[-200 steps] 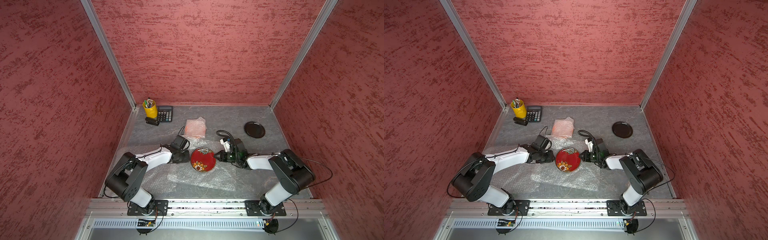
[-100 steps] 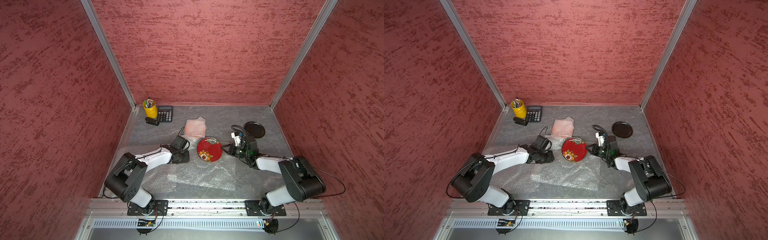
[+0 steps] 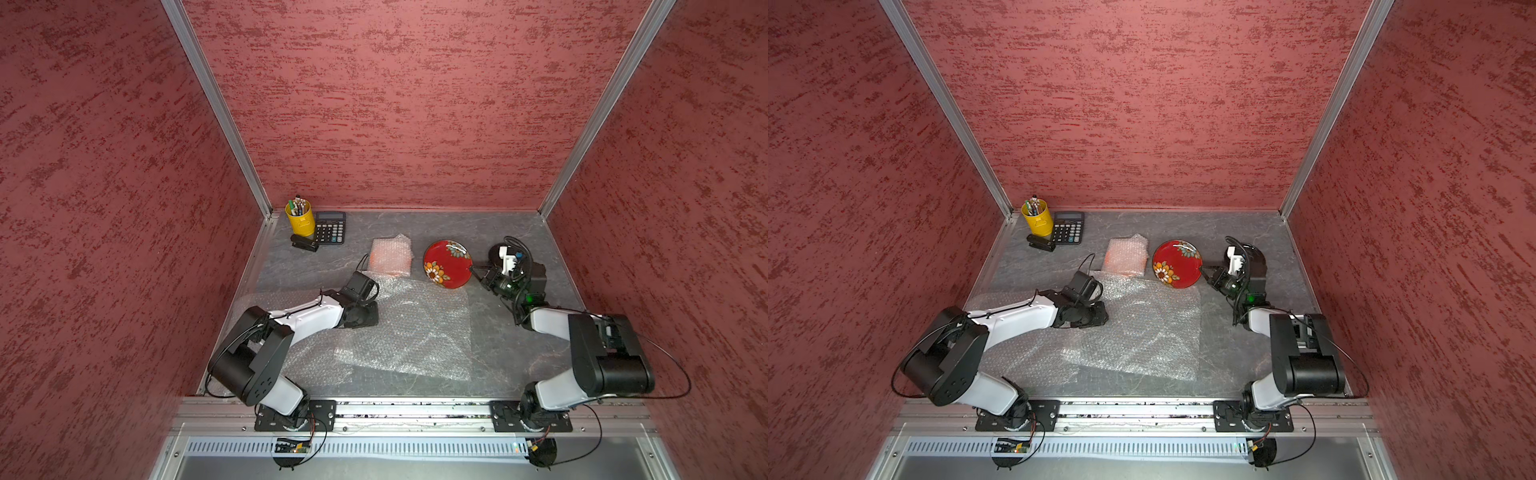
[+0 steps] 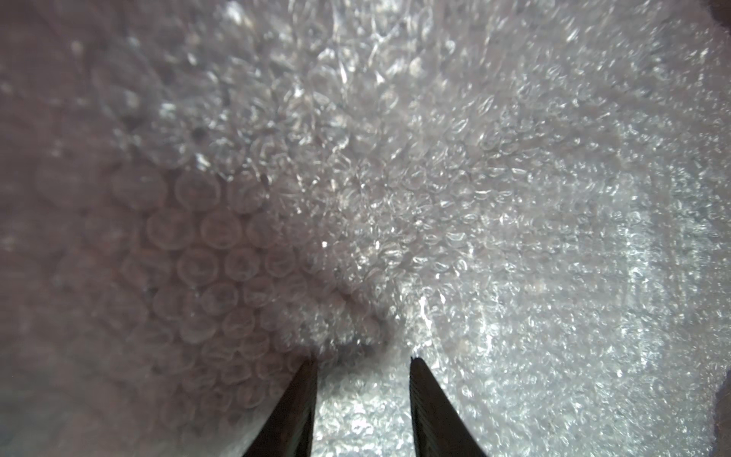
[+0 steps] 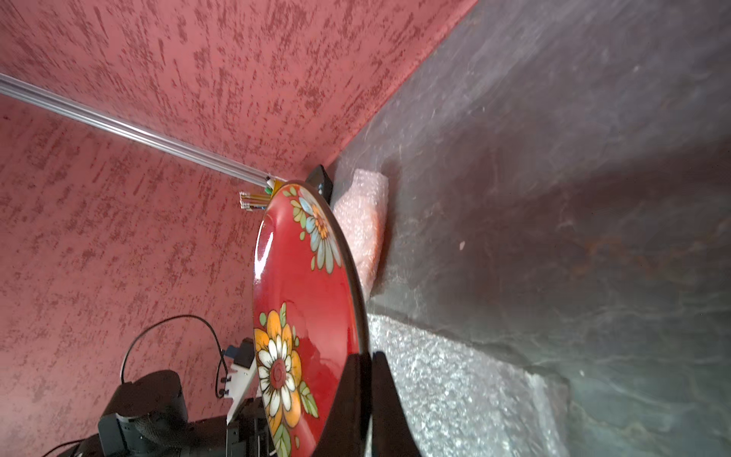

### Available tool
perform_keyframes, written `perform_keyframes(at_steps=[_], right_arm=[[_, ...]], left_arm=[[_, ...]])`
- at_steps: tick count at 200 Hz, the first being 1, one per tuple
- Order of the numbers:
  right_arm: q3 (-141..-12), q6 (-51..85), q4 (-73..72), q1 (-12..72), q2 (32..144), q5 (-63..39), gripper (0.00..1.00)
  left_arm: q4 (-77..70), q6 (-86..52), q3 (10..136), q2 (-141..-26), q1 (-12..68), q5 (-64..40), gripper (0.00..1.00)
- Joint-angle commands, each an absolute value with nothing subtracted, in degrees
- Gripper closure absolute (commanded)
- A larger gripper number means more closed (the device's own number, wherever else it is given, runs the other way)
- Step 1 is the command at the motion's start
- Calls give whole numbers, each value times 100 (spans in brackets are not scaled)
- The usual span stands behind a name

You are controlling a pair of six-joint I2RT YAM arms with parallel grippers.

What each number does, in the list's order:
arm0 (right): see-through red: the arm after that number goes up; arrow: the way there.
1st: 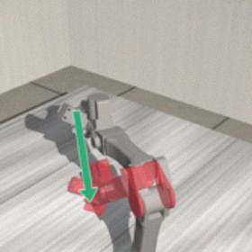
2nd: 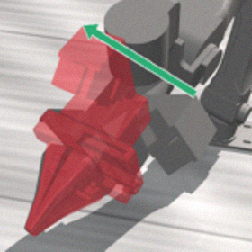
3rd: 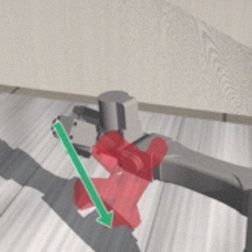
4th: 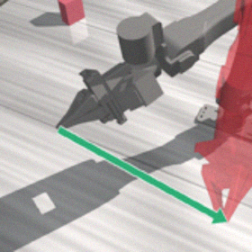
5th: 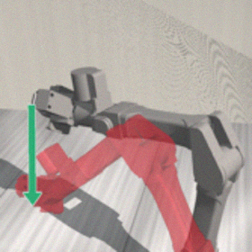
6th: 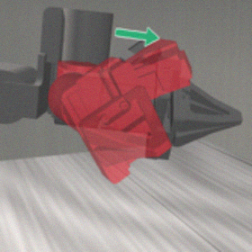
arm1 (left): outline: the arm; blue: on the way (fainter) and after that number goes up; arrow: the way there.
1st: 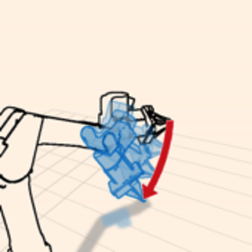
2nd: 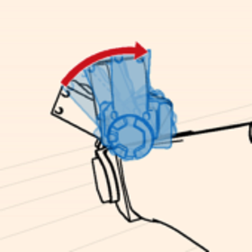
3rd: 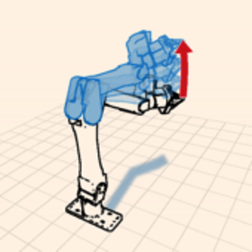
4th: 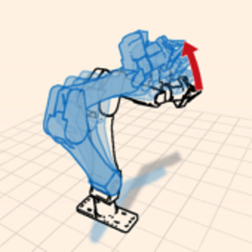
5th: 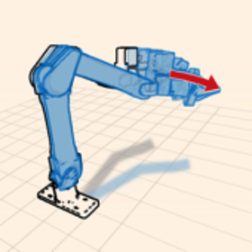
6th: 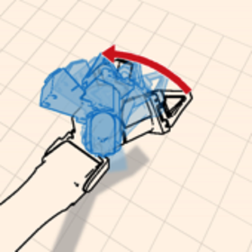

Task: Unpack dinner plates from bubble wrap
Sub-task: Place the plate on the plate.

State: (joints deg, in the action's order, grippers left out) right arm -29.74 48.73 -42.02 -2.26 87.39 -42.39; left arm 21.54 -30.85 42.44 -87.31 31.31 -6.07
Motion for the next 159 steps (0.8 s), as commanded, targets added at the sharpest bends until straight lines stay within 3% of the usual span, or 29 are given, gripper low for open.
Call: perform_keyframes(at_steps=[1,159], right_arm=[[-3234,5211,-4992,-513,8818,-4381,100],[-3322,5642,-5083,-2288,9267,-2885,100]], left_arm=[[2452,-3120,4068,-8798,3157,-524,59],[2487,-3088,4113,-8825,3146,-499,59]])
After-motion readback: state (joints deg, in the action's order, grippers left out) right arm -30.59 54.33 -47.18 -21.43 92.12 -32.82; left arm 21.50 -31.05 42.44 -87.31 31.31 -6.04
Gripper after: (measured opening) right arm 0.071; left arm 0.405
